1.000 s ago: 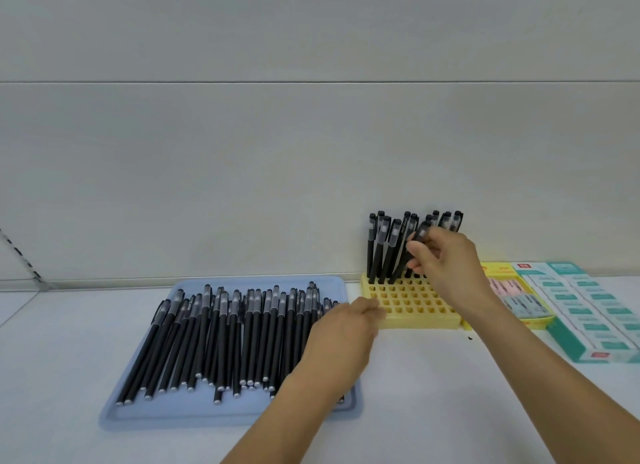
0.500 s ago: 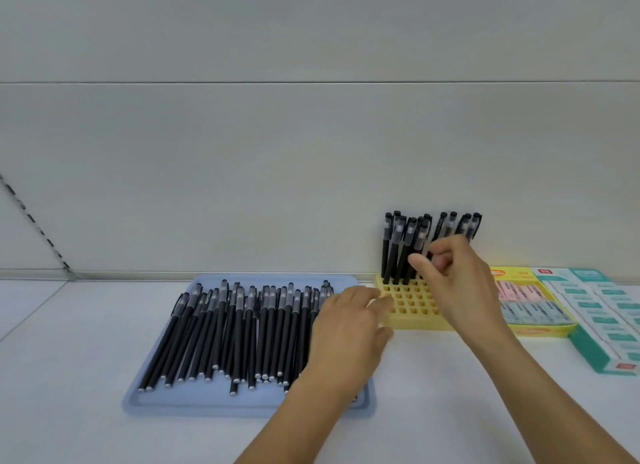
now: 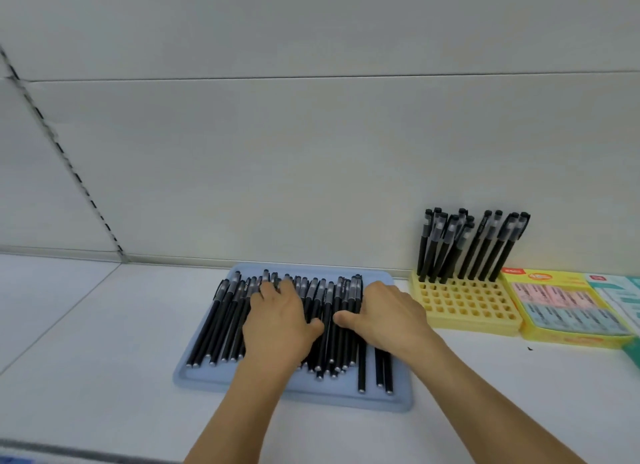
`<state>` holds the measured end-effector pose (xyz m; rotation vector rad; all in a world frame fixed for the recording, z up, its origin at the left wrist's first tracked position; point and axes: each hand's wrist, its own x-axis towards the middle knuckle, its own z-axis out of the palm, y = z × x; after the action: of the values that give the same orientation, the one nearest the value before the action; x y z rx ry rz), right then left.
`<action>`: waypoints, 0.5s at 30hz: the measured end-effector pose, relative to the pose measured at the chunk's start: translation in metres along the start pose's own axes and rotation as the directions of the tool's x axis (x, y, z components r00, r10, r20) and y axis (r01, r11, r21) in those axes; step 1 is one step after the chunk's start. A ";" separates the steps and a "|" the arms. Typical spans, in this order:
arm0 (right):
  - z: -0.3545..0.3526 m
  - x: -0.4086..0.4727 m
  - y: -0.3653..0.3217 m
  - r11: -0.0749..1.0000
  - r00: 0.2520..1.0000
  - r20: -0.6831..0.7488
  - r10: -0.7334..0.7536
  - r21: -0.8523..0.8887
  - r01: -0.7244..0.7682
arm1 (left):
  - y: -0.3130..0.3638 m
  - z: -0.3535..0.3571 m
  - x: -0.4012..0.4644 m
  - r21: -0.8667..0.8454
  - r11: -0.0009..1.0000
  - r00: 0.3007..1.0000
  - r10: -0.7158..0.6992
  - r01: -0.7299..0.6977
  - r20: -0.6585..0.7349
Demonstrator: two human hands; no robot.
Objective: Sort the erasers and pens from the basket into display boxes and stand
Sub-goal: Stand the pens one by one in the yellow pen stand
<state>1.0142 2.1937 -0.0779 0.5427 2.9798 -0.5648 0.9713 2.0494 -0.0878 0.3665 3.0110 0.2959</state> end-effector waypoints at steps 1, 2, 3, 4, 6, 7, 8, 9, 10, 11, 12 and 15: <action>0.000 0.001 0.001 0.998 0.999 0.026 0.024 0.053 -0.025 | 0.000 -0.001 0.002 -0.014 1.000 1.000 0.000 0.000 0.008; -0.001 0.002 0.003 0.993 0.998 0.048 0.044 0.105 -0.049 | 0.000 -0.002 0.004 -0.022 1.000 1.000 0.002 -0.002 0.009; -0.002 0.002 0.004 0.987 0.996 0.066 0.056 0.148 -0.066 | -0.001 -0.003 0.006 -0.019 1.000 1.000 0.007 -0.007 0.008; -0.003 0.001 0.006 0.982 0.995 0.077 0.060 0.177 -0.072 | -0.002 -0.005 0.008 -0.014 1.000 1.000 0.012 -0.012 0.008; -0.005 0.000 0.007 0.979 0.995 0.080 0.053 0.191 -0.068 | -0.004 -0.008 0.010 -0.030 0.999 1.000 0.010 -0.010 0.002; -0.006 -0.001 0.006 0.981 0.996 0.076 0.049 0.181 -0.062 | -0.004 -0.009 0.011 -0.038 0.999 1.000 0.011 -0.011 -0.002; -0.007 -0.001 0.005 0.985 0.997 0.071 0.043 0.165 -0.055 | -0.004 -0.011 0.012 -0.029 0.999 1.000 0.018 -0.018 -0.008; -0.007 -0.002 0.003 0.988 0.997 0.065 0.037 0.145 -0.046 | -0.004 -0.011 0.012 -0.004 0.999 0.999 0.033 -0.033 -0.012; -0.007 -0.002 0.002 0.991 0.998 0.060 0.031 0.127 -0.039 | -0.004 -0.012 0.013 0.025 0.998 0.998 0.055 -0.054 -0.017; -0.008 -0.002 0.001 0.993 0.998 0.057 0.026 0.115 -0.033 | -0.005 -0.012 0.015 0.047 0.996 0.997 0.074 -0.073 -0.023; -0.008 -0.002 0.000 0.993 0.998 0.056 0.024 0.113 -0.030 | -0.006 -0.013 0.016 0.057 0.995 0.996 0.086 -0.084 -0.033; -0.007 -0.003 0.006 0.984 0.999 0.034 0.027 0.174 -0.032 | -0.011 -0.011 0.022 0.044 0.994 0.995 0.099 -0.097 -0.034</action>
<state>1.0192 2.2011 -0.0728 0.5831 2.9040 -0.8299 0.9465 2.0423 -0.0809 0.5192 3.0439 0.2500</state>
